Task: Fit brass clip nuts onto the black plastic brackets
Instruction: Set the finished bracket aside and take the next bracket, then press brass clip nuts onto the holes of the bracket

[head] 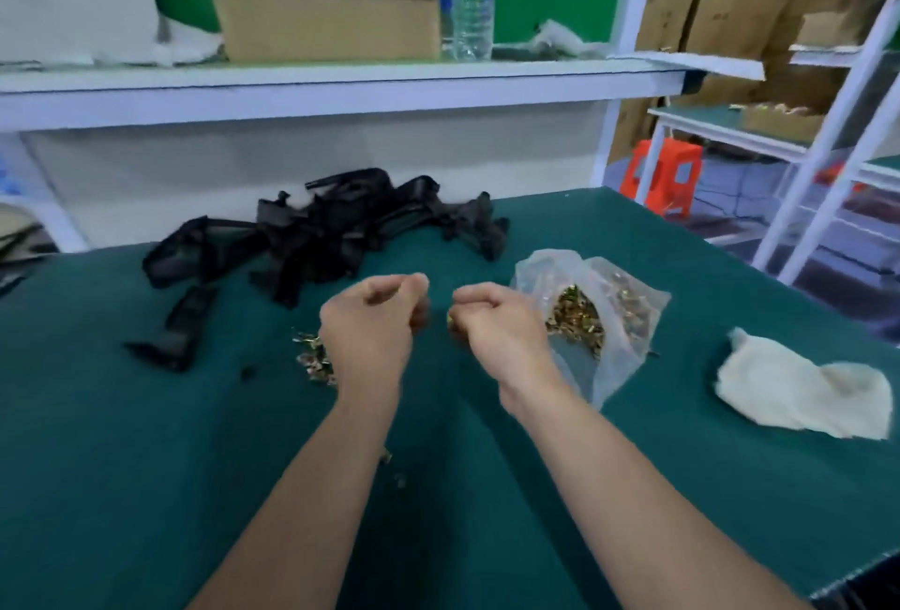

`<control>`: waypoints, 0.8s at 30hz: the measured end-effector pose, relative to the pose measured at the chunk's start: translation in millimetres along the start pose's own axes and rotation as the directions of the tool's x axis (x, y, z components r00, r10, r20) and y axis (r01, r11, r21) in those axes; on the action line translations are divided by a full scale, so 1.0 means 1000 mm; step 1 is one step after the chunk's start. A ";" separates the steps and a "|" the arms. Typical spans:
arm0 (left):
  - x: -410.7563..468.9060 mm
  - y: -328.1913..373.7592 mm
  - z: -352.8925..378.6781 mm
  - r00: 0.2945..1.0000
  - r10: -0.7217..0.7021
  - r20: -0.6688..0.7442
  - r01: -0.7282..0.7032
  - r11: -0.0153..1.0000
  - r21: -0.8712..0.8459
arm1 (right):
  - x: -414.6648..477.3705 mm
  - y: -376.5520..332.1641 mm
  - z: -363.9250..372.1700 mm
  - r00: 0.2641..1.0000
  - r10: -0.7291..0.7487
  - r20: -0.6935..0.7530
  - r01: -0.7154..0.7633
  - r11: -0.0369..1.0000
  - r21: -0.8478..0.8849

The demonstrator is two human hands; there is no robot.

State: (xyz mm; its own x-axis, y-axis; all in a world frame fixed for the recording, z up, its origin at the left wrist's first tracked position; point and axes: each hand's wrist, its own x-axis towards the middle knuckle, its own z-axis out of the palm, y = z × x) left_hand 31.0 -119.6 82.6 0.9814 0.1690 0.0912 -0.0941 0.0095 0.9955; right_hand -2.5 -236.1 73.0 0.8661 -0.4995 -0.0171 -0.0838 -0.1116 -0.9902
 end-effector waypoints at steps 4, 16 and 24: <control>0.032 -0.025 -0.045 0.984 0.053 -0.172 -0.005 0.963 0.270 | 0.036 0.004 0.038 0.998 -0.035 0.045 0.041 0.989 -0.141; 0.098 -0.091 -0.052 0.934 -0.019 0.357 -0.291 0.537 0.792 | 0.210 0.003 0.074 0.965 -0.228 -0.131 0.017 0.552 -0.834; 0.118 -0.097 -0.054 0.962 0.050 0.268 -0.228 0.685 0.692 | 0.280 0.016 0.084 0.987 0.009 -0.163 -0.160 0.238 -0.958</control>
State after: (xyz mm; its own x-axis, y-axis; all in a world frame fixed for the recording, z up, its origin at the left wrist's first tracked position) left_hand 146.5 -47.8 -5.1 0.9844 -0.1009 0.1442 -0.1725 -0.7143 0.6782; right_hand 280.2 -305.9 40.4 0.7736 -0.6336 -0.0027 -0.6306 -0.7695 -0.1004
